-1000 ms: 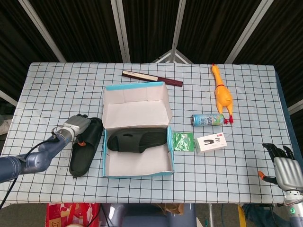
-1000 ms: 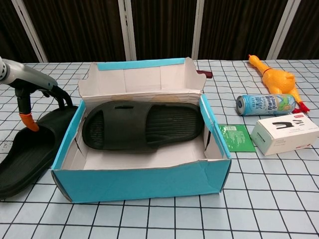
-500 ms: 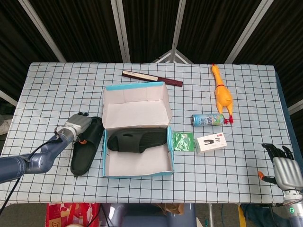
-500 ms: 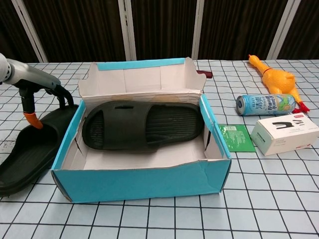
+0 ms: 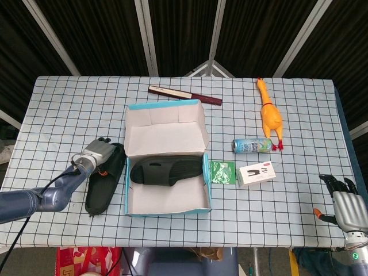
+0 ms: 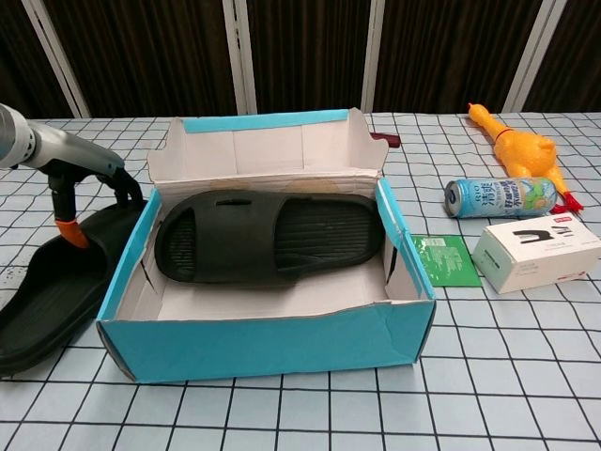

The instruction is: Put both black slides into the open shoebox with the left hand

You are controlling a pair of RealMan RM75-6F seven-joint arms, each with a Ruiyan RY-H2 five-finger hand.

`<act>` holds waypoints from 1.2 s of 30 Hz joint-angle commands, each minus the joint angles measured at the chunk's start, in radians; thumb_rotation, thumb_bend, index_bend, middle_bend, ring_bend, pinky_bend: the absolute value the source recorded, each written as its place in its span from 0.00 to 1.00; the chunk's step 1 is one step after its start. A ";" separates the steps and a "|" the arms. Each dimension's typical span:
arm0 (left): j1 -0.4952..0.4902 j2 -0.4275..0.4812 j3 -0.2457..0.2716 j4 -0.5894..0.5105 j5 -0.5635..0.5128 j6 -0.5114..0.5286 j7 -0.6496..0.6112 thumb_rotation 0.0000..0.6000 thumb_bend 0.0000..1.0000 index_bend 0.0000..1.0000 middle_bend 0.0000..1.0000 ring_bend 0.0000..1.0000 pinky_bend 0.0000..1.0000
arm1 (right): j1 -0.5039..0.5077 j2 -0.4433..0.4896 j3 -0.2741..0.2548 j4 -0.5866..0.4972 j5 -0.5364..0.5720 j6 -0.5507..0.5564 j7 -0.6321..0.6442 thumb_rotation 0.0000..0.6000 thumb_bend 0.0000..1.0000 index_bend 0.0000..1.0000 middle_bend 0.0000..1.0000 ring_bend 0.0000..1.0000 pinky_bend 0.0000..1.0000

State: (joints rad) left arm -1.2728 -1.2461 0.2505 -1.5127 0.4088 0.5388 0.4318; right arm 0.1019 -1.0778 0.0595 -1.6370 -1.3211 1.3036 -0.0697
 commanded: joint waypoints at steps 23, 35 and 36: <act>-0.008 0.162 0.037 -0.185 0.051 0.215 0.084 1.00 0.64 0.59 0.49 0.02 0.01 | 0.002 0.005 0.001 -0.016 0.017 -0.008 -0.011 1.00 0.23 0.18 0.16 0.20 0.08; -0.025 0.488 -0.006 -0.593 0.302 0.540 0.292 1.00 0.66 0.64 0.54 0.05 0.01 | -0.001 0.007 -0.006 -0.025 0.004 -0.003 -0.006 1.00 0.23 0.18 0.16 0.20 0.08; -0.022 0.496 -0.016 -0.617 0.350 0.573 0.325 1.00 0.66 0.64 0.54 0.05 0.01 | -0.001 0.008 -0.006 -0.025 0.002 -0.003 -0.002 1.00 0.23 0.18 0.16 0.20 0.08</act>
State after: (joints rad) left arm -1.2970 -0.8048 0.2650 -2.0479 0.6550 1.0257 0.6774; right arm 0.1011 -1.0703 0.0539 -1.6621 -1.3180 1.3002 -0.0734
